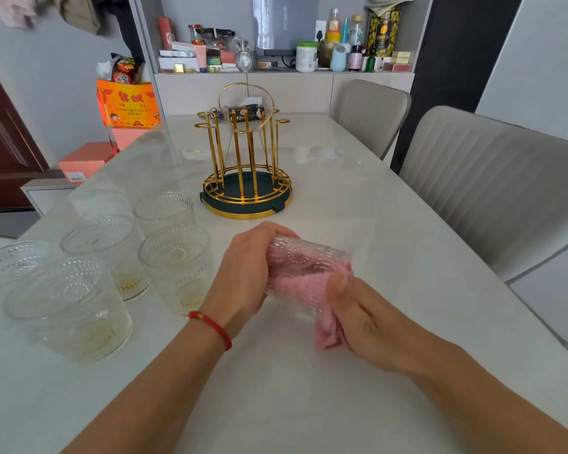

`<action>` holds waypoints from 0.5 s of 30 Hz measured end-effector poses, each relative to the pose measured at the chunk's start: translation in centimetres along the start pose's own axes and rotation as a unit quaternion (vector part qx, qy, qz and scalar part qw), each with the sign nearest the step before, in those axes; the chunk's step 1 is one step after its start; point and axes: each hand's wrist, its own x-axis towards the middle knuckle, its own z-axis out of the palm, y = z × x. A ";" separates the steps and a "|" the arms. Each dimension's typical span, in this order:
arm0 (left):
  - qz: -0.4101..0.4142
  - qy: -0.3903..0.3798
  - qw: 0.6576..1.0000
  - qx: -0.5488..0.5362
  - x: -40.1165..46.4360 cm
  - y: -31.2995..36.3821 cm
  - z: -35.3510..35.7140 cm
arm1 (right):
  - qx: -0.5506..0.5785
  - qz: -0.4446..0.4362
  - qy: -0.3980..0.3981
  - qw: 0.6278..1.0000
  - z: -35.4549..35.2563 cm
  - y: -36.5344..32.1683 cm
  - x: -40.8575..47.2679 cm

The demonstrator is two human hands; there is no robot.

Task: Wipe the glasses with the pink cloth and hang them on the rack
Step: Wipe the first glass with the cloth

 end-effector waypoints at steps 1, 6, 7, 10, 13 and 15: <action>0.050 0.018 0.999 0.010 0.0 -0.1 0.0 | 0.059 0.027 0.028 0.998 0.1 0.2 0.2; 0.327 0.032 0.942 0.067 0.0 -2.1 -1.1 | 0.484 0.177 -0.086 0.853 -0.2 -1.4 0.4; 0.341 0.018 0.937 0.075 -0.1 -1.8 -0.9 | 0.481 0.164 -0.101 0.855 -0.5 -1.3 0.4; 0.196 -0.045 0.980 -0.001 -0.4 -1.0 -0.6 | 0.222 0.161 -0.053 0.960 -1.9 -0.6 0.7; -0.036 -0.102 0.994 -0.021 -0.8 -0.6 -0.7 | -0.068 -0.001 -0.001 0.998 -1.8 -1.0 0.0; -0.066 -0.064 0.996 -0.002 -0.9 0.0 -0.3 | -0.072 -0.011 0.004 0.997 -1.2 -0.8 -0.5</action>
